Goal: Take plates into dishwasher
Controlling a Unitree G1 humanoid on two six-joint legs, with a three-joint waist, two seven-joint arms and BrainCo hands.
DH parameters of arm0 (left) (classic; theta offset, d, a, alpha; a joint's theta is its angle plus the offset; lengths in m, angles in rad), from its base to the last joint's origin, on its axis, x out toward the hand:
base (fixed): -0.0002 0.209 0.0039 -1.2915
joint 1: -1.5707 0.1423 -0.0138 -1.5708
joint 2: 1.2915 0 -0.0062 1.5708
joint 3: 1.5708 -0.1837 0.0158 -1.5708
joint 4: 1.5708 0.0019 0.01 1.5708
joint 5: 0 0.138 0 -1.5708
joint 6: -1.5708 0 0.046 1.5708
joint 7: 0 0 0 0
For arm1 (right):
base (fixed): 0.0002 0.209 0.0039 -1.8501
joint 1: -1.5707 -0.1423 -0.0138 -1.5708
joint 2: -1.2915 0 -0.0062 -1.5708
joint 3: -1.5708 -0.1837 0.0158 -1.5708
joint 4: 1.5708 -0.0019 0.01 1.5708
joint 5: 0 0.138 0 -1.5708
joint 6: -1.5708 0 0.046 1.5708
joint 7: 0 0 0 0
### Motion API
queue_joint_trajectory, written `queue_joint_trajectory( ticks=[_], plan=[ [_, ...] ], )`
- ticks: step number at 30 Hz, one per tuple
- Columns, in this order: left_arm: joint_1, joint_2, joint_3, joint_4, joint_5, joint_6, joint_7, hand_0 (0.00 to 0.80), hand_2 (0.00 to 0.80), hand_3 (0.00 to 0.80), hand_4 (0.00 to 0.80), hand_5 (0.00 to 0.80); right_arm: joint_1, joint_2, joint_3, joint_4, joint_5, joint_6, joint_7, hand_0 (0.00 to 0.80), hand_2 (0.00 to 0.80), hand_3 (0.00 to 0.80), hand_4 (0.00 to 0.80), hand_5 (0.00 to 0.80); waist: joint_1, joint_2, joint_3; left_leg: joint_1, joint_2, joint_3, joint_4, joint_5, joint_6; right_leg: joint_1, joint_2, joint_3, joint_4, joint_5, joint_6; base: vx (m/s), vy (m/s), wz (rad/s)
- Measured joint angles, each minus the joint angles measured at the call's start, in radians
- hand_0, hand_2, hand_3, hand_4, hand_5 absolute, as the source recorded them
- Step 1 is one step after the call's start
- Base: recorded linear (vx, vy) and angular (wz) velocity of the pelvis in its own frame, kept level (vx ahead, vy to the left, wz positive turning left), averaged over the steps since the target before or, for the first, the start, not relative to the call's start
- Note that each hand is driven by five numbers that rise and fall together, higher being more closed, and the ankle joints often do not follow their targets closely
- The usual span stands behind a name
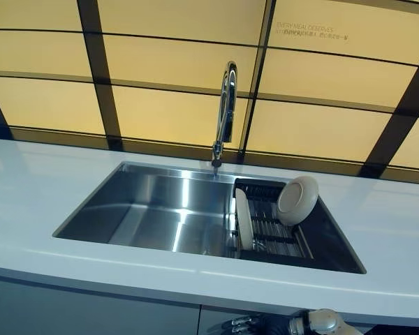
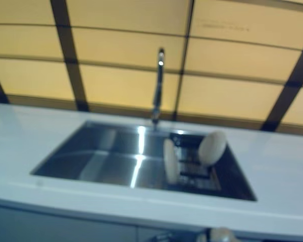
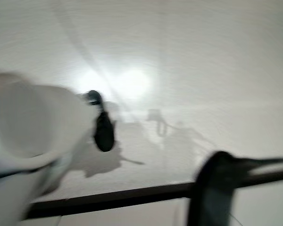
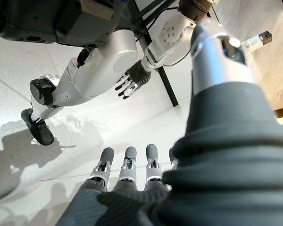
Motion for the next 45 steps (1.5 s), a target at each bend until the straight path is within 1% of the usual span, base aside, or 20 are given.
queue_joint_trajectory(
  ticks=[3, 4, 6, 8, 11, 16, 22, 25, 30, 34, 35, 36, 38, 40, 45],
  plan=[
    [0.001, 0.000, 0.000, 0.011, -0.002, -0.009, 0.005, 0.000, 0.000, 0.000, 0.000, 0.000, -0.007, -0.009, 0.003, -0.054, 0.015, 0.035, -0.003, 0.000, 0.000, 0.000, 0.000, 0.000, -0.016, 0.003, 0.005, 0.000, 0.000, 0.002, 0.000, 0.000, 0.000, -0.001, 0.000, 0.002, 0.000, 0.001, 0.000, -0.003, 0.008, -0.02],
    [0.002, 0.000, 0.000, 0.015, -0.002, -0.012, 0.005, 0.000, 0.000, 0.000, 0.000, 0.000, -0.009, -0.018, 0.003, -0.094, 0.035, 0.043, -0.003, 0.000, 0.000, 0.000, 0.000, 0.000, -0.018, 0.005, 0.011, 0.000, 0.000, 0.004, 0.000, 0.000, 0.000, -0.001, 0.000, 0.003, 0.000, 0.001, 0.001, 0.000, 0.000, 0.00],
    [0.002, 0.000, 0.000, 0.016, -0.002, -0.012, 0.006, 0.000, 0.000, 0.000, 0.000, 0.000, -0.011, -0.024, 0.004, -0.119, 0.043, 0.049, -0.002, 0.000, 0.000, 0.000, 0.000, 0.000, -0.018, 0.007, 0.013, 0.000, 0.000, 0.007, 0.000, 0.000, 0.000, -0.003, 0.000, 0.006, 0.000, 0.001, 0.001, -0.006, 0.018, -0.05],
    [0.000, 0.000, 0.000, 0.016, -0.009, -0.014, 0.008, 0.000, 0.000, 0.000, 0.000, 0.000, -0.021, -0.034, 0.009, -0.145, 0.055, 0.082, -0.001, 0.000, 0.000, 0.000, 0.000, 0.000, -0.019, 0.007, 0.013, 0.001, 0.000, 0.010, 0.000, 0.000, 0.000, -0.003, 0.001, 0.008, 0.000, 0.001, 0.001, -0.005, 0.014, -0.04],
    [-0.003, -0.001, 0.000, 0.018, -0.010, -0.022, 0.009, 0.000, 0.000, 0.000, 0.000, 0.000, -0.039, -0.035, 0.012, -0.173, 0.163, 0.161, -0.001, 0.000, 0.000, 0.000, 0.000, 0.000, -0.018, 0.007, 0.013, 0.002, 0.000, 0.013, 0.000, 0.000, 0.000, -0.004, 0.001, 0.011, 0.000, 0.001, 0.001, 0.000, 0.002, -0.01],
    [-0.002, -0.001, 0.000, 0.024, -0.010, -0.023, 0.011, 0.000, 0.000, 0.000, 0.000, 0.000, -0.056, -0.032, 0.012, -0.247, 0.307, 0.197, -0.045, 0.000, 0.000, 0.000, 0.000, 0.000, -0.019, 0.007, 0.013, 0.003, 0.000, 0.016, 0.000, 0.000, 0.000, -0.004, 0.001, 0.012, 0.000, 0.002, 0.001, 0.000, 0.000, 0.00],
    [-0.002, -0.002, 0.000, 0.039, -0.010, -0.035, 0.012, 0.000, 0.000, 0.000, 0.000, 0.000, -0.087, -0.026, 0.012, -0.251, 0.418, 0.215, -0.098, 0.000, 0.000, 0.000, 0.000, 0.000, -0.018, 0.007, 0.013, 0.010, 0.000, 0.023, 0.000, 0.000, -0.001, -0.003, 0.001, 0.023, -0.003, 0.004, 0.003, 0.004, 0.008, -0.05],
    [-0.002, -0.002, 0.000, 0.041, -0.010, -0.035, 0.012, 0.000, 0.000, 0.000, 0.000, 0.000, -0.103, -0.026, 0.011, -0.258, 0.435, 0.215, -0.105, 0.000, 0.000, 0.000, 0.000, 0.000, -0.018, 0.006, 0.013, 0.016, 0.001, 0.025, -0.001, -0.001, -0.001, 0.000, 0.001, 0.026, -0.004, 0.005, 0.003, 0.004, 0.000, -0.01],
    [-0.010, -0.002, 0.000, 0.054, -0.010, -0.036, 0.012, 0.000, 0.000, 0.000, 0.000, 0.000, -0.158, -0.040, -0.003, -0.290, 0.524, 0.210, -0.202, 0.000, 0.000, 0.000, 0.000, 0.000, -0.019, 0.004, 0.011, 0.018, 0.001, 0.024, 0.000, -0.001, -0.001, 0.004, 0.001, 0.026, -0.003, 0.005, 0.003, 0.000, 0.000, 0.00],
    [-0.007, -0.001, 0.004, 0.061, -0.009, -0.036, 0.012, 0.000, 0.000, 0.000, 0.000, 0.000, -0.165, -0.066, -0.011, -0.294, 0.580, 0.207, -0.245, 0.000, 0.000, 0.000, 0.000, 0.000, -0.019, -0.002, 0.006, 0.018, 0.001, 0.024, 0.000, -0.001, -0.001, 0.004, 0.001, 0.026, -0.003, 0.007, 0.000, 0.008, -0.002, 0.00],
    [-0.007, -0.001, 0.006, 0.061, -0.009, -0.036, 0.012, 0.000, 0.000, 0.000, 0.000, 0.000, -0.170, -0.068, -0.026, -0.290, 0.583, 0.203, -0.269, 0.000, 0.000, 0.000, 0.000, 0.000, -0.019, -0.003, 0.005, 0.018, 0.001, 0.024, -0.001, -0.002, 0.001, 0.004, 0.001, 0.026, -0.003, 0.008, 0.000, 0.032, -0.015, 0.00],
    [-0.007, 0.000, 0.010, 0.061, -0.008, -0.036, 0.012, 0.000, 0.000, 0.000, 0.000, 0.000, -0.196, -0.072, -0.079, -0.253, 0.586, 0.192, -0.326, 0.000, 0.000, 0.000, 0.000, 0.000, -0.019, -0.006, 0.002, 0.018, 0.001, 0.024, -0.001, -0.003, 0.004, 0.004, 0.001, 0.026, -0.003, 0.010, -0.001, 0.031, -0.021, 0.00],
    [-0.006, 0.001, 0.010, 0.061, -0.006, -0.036, 0.012, 0.000, 0.000, 0.000, 0.000, 0.000, -0.234, -0.081, -0.155, -0.193, 0.590, 0.175, -0.377, 0.000, 0.000, 0.000, 0.000, 0.000, -0.018, -0.010, -0.005, 0.018, 0.001, 0.024, -0.001, -0.004, 0.004, 0.004, 0.001, 0.026, -0.003, 0.011, -0.002, 0.000, 0.000, 0.00],
    [-0.006, 0.001, 0.010, 0.062, -0.006, -0.035, 0.011, 0.000, 0.000, 0.000, 0.000, 0.000, -0.284, -0.118, -0.210, -0.136, 0.593, 0.157, -0.419, 0.000, 0.000, 0.000, 0.000, 0.000, -0.018, -0.013, -0.011, 0.018, 0.001, 0.024, -0.001, -0.003, 0.004, 0.005, 0.001, 0.026, -0.003, 0.011, -0.001, 0.000, 0.000, 0.00],
    [-0.005, 0.001, 0.010, 0.061, -0.004, -0.035, 0.011, 0.000, 0.000, 0.000, 0.000, 0.000, -0.339, -0.171, -0.269, -0.080, 0.653, 0.118, -0.481, 0.000, 0.000, 0.000, 0.000, 0.000, -0.018, -0.016, -0.014, 0.020, 0.000, 0.024, 0.003, 0.001, 0.001, 0.007, 0.002, 0.025, -0.001, 0.012, -0.002, 0.000, 0.000, 0.00]
  ],
)
